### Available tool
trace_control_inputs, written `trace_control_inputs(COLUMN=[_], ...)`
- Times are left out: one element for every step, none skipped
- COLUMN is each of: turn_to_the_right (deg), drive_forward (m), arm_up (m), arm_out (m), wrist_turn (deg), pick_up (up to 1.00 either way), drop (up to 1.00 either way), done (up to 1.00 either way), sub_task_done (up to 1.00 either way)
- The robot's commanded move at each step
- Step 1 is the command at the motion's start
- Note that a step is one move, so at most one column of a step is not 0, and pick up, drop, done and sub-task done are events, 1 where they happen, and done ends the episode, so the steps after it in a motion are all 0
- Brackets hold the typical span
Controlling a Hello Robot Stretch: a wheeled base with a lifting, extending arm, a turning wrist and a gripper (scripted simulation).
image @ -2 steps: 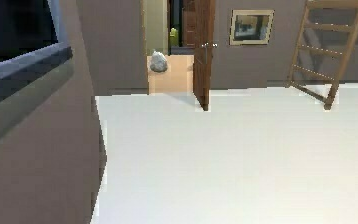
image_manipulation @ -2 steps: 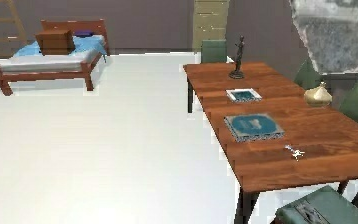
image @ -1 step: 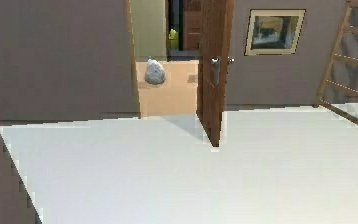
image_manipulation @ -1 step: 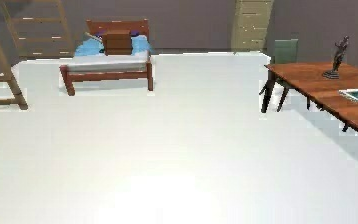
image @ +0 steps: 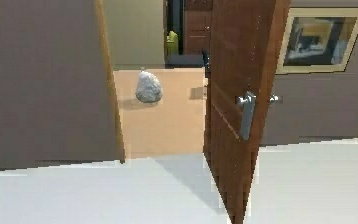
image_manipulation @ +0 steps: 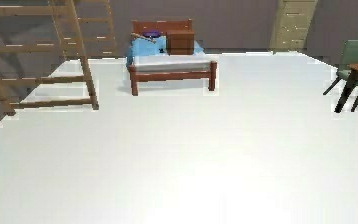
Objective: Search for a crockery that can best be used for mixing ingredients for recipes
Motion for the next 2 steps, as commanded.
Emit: trace_control_inputs(turn_to_the_right=[0.0,0.0], drive_forward=[1.0,0.85], arm_up=[0.0,0.0], arm_out=[0.0,0.0], wrist_turn=[0.0,0.0], pick_up=[0.0,0.0], drop=[0.0,0.0], done=[0.0,0.0], sub_task_done=[0.0,0.0])
